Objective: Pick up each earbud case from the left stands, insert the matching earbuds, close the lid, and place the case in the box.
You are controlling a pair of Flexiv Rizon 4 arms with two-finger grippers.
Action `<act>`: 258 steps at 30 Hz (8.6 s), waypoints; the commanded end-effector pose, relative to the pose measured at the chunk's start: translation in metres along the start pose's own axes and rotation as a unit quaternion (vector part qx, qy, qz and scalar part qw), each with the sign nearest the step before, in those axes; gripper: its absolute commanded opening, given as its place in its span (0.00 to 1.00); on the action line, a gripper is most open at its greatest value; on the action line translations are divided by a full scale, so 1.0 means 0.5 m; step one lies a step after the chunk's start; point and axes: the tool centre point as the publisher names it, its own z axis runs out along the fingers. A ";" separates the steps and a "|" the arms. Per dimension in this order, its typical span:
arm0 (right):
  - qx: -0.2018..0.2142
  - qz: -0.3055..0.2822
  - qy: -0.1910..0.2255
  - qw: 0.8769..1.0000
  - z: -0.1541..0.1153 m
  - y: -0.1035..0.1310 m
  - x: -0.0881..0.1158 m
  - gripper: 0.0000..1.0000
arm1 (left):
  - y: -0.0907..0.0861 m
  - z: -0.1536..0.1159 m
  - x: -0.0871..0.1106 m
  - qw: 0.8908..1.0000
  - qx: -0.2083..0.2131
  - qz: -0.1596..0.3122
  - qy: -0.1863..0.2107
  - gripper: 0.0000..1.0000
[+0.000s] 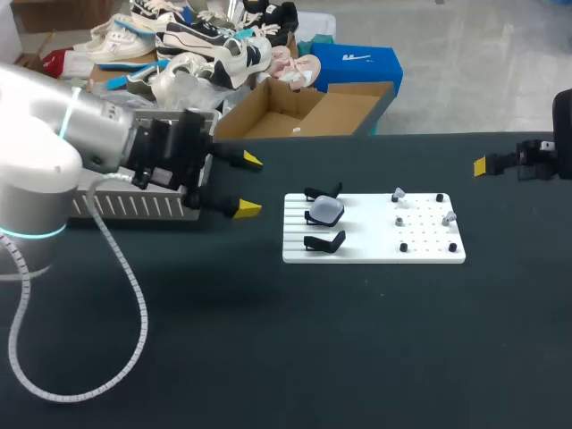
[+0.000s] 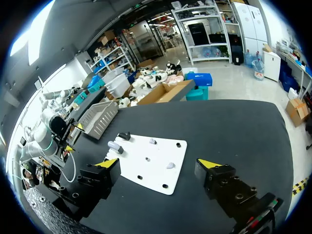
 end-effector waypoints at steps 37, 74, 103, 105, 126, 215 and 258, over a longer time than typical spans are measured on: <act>-0.004 -0.001 0.000 1.000 0.003 -0.004 0.000 1.00 | 0.071 0.213 0.064 0.995 -0.031 -0.085 0.046 0.93; -0.004 -0.001 0.000 1.000 0.003 -0.004 0.000 1.00 | 0.092 0.240 0.084 0.995 -0.005 -0.077 0.058 0.60; -0.004 -0.001 0.000 1.000 0.003 -0.004 0.000 1.00 | 0.097 0.258 0.092 0.995 0.002 -0.080 0.063 0.57; -0.004 -0.001 0.000 1.000 0.003 -0.004 0.000 1.00 | 0.097 0.258 0.093 0.995 0.002 -0.082 0.063 0.53; -0.004 -0.001 0.000 1.000 0.003 -0.004 0.000 1.00 | 0.091 0.258 0.091 0.995 0.006 -0.081 0.062 0.26; -0.138 -0.156 0.111 0.972 0.183 0.204 -0.060 1.00 | 0.066 0.253 -0.195 0.996 -0.062 -0.056 0.024 0.00; -0.038 -0.126 0.054 0.990 0.079 0.148 0.007 1.00 | 0.037 0.108 -0.186 0.992 0.003 -0.049 -0.114 0.00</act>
